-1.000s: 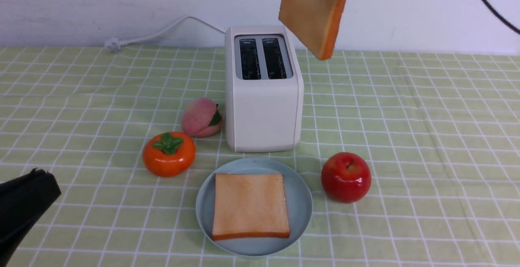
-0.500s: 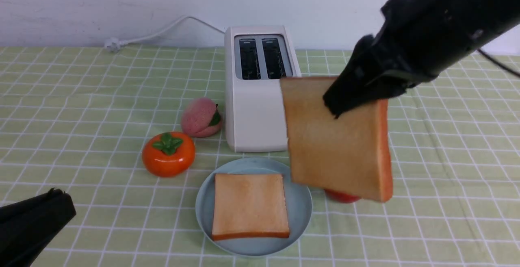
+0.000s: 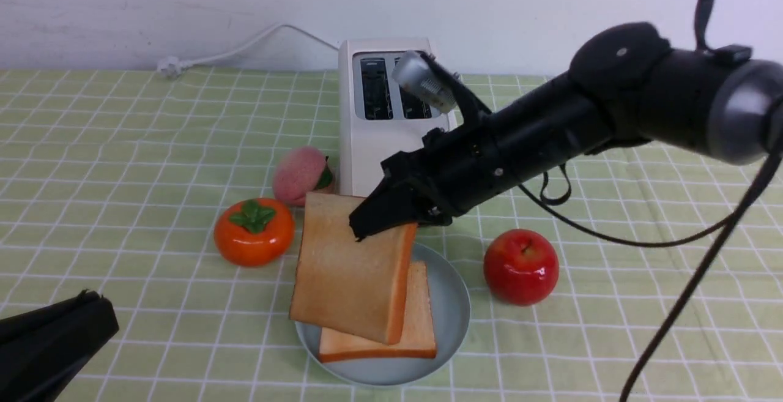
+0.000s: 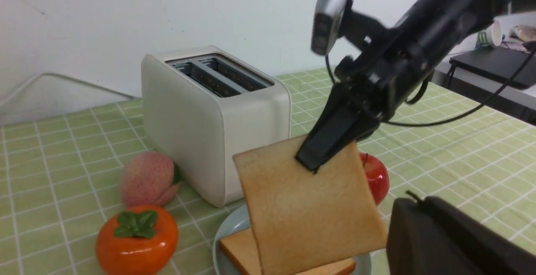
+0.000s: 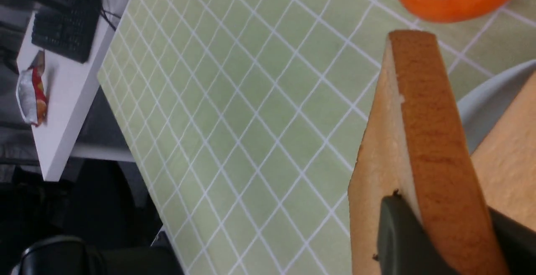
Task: Take toasted bread from bread machine on green coffee tablecloth place on plate.
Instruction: 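Place the held slice of bread on top of the slice on the plate with the right gripper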
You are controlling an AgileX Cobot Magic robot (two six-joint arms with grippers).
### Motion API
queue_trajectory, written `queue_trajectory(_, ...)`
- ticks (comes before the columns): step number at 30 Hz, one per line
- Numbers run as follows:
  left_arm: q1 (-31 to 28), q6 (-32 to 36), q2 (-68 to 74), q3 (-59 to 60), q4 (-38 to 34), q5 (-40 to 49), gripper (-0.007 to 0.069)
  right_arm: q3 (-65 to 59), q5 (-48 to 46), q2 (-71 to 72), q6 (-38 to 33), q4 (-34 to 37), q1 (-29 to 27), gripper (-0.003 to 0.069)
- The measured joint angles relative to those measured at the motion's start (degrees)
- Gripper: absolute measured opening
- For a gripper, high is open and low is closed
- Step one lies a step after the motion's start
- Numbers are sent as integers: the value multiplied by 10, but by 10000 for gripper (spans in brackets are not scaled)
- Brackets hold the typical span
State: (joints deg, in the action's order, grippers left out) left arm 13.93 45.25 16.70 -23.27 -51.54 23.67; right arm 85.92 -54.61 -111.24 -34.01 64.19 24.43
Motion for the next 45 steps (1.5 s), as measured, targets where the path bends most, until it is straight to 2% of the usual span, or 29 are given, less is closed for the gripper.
queue_trajectory(4,0,0,0,0,0,1,-10,0,27,-35,-20,17,-4,135)
queue_trajectory(11,0,0,0,0,0,1,-10,0,66,-47,-25,1,-4,153)
queue_trajectory(17,0,0,0,0,0,1,-8,0,74,-48,-26,-64,-4,391)
queue_trajectory(20,0,0,0,0,0,1,-8,0,74,-47,-26,-84,-4,475)
queue_trajectory(24,0,0,0,0,0,1,-8,0,79,-35,-26,-112,-4,493)
queue_trajectory(30,0,0,0,0,0,0,-8,19,88,25,-12,-189,-22,437)
queue_trajectory(35,0,0,0,0,0,-17,-6,34,51,123,74,-326,-37,332)
queue_trajectory(41,0,0,0,0,0,-57,-3,35,-47,251,168,-462,-37,163)
queue_trajectory(42,0,0,0,0,0,-57,-3,35,-51,256,171,-466,-37,150)
queue_trajectory(45,0,0,0,0,0,-78,-2,35,-114,322,222,-524,-37,47)
